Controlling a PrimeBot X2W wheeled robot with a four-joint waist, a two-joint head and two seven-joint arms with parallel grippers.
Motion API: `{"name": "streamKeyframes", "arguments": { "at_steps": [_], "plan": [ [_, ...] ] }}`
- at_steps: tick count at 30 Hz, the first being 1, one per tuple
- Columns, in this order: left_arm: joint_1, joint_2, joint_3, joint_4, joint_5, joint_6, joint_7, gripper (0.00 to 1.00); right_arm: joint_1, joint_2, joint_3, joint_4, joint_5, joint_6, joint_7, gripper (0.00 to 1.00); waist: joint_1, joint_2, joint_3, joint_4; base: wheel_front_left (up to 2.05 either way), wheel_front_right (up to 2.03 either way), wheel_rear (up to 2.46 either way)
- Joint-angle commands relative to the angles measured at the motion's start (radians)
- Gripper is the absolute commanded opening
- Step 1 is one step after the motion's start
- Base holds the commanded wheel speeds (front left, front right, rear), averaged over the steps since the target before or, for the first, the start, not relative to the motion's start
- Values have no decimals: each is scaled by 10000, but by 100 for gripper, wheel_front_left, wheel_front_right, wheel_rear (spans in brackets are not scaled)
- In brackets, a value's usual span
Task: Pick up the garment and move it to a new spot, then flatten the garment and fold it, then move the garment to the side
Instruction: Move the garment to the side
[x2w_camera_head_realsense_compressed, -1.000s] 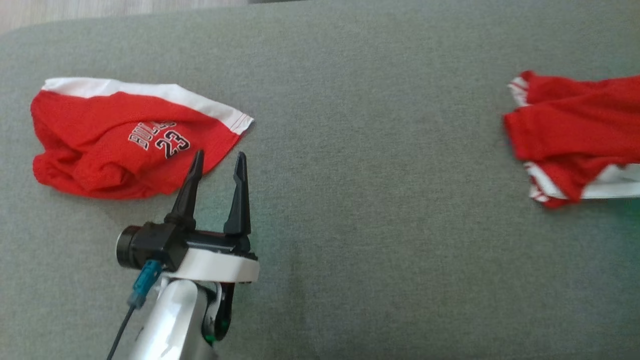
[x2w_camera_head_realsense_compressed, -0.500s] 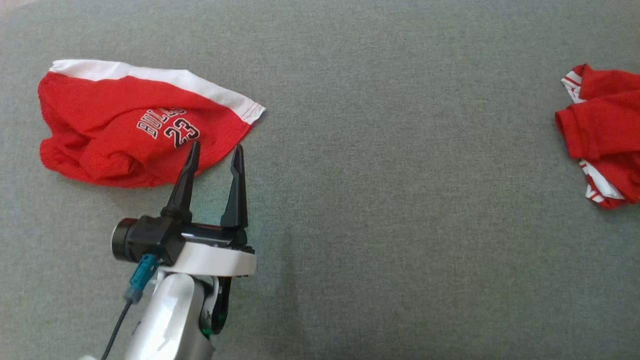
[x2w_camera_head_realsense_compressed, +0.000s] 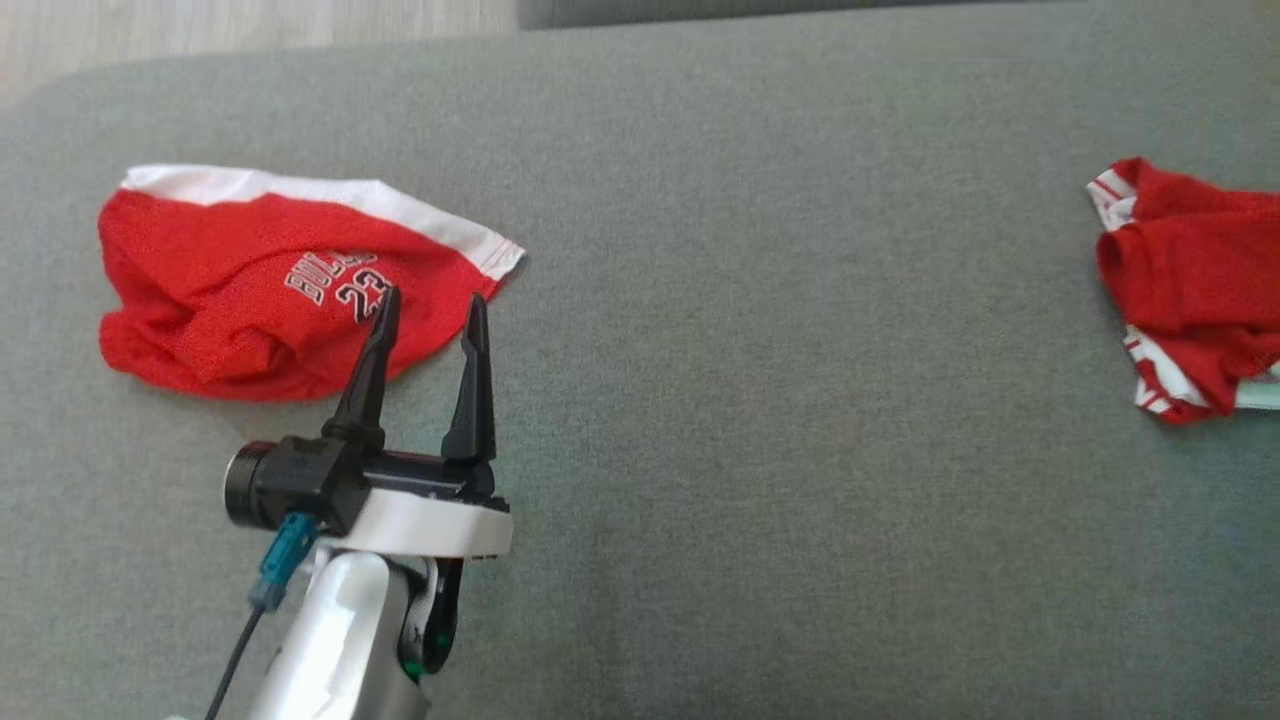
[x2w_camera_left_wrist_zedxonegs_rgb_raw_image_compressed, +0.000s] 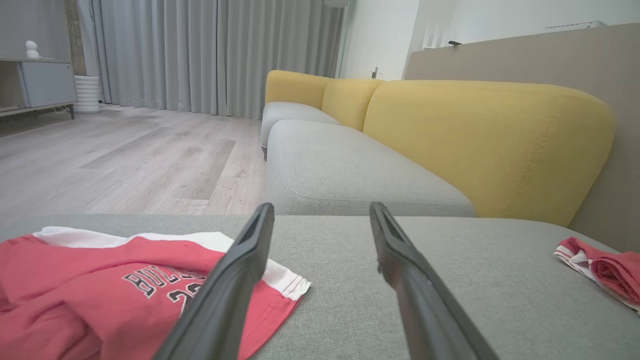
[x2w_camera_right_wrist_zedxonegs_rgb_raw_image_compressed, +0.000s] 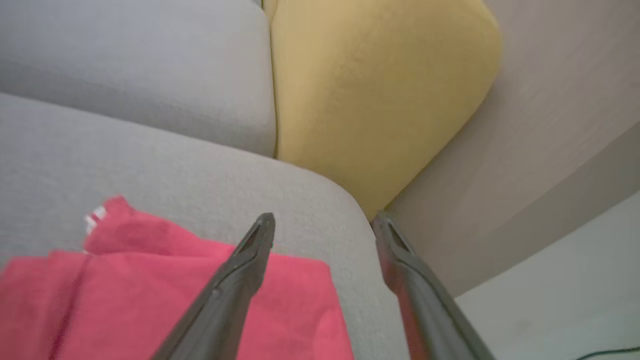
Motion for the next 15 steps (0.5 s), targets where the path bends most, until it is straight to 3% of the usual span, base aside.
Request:
{"name": "streamKeyframes", "arguments": {
  "at_steps": [1, 8, 9, 10, 11, 15],
  "plan": [
    [-27, 49, 334, -329, -76, 63, -51, 100, 84, 3, 105, -584, 67, -9, -177, 100, 0, 0, -352, -74, 0, 0, 0],
    [544, 49, 413, -410, -276, 192, -51, 100, 783, 1711, 291, -2793, 957, -9, -122, 100, 0, 0, -1515, -42, 0, 0, 0],
    [544, 49, 413, -410, -276, 192, -51, 100, 783, 1711, 291, -2793, 957, -9, -122, 100, 0, 0, -1515, -42, 0, 0, 0],
    [735, 49, 466, -459, -308, 237, -51, 100, 1266, 2247, 407, -3646, 1342, -9, -82, 100, 0, 0, -1754, -20, 0, 0, 0],
    [735, 49, 466, -459, -308, 237, -51, 100, 1266, 2247, 407, -3646, 1342, -9, -82, 100, 0, 0, -1754, -20, 0, 0, 0],
    [1075, 49, 588, -540, -356, 282, -51, 100, 2423, 3297, 623, -5256, 2106, -9, -58, 100, 0, 0, -2077, 38, 0, 0, 0]
  ]
}}
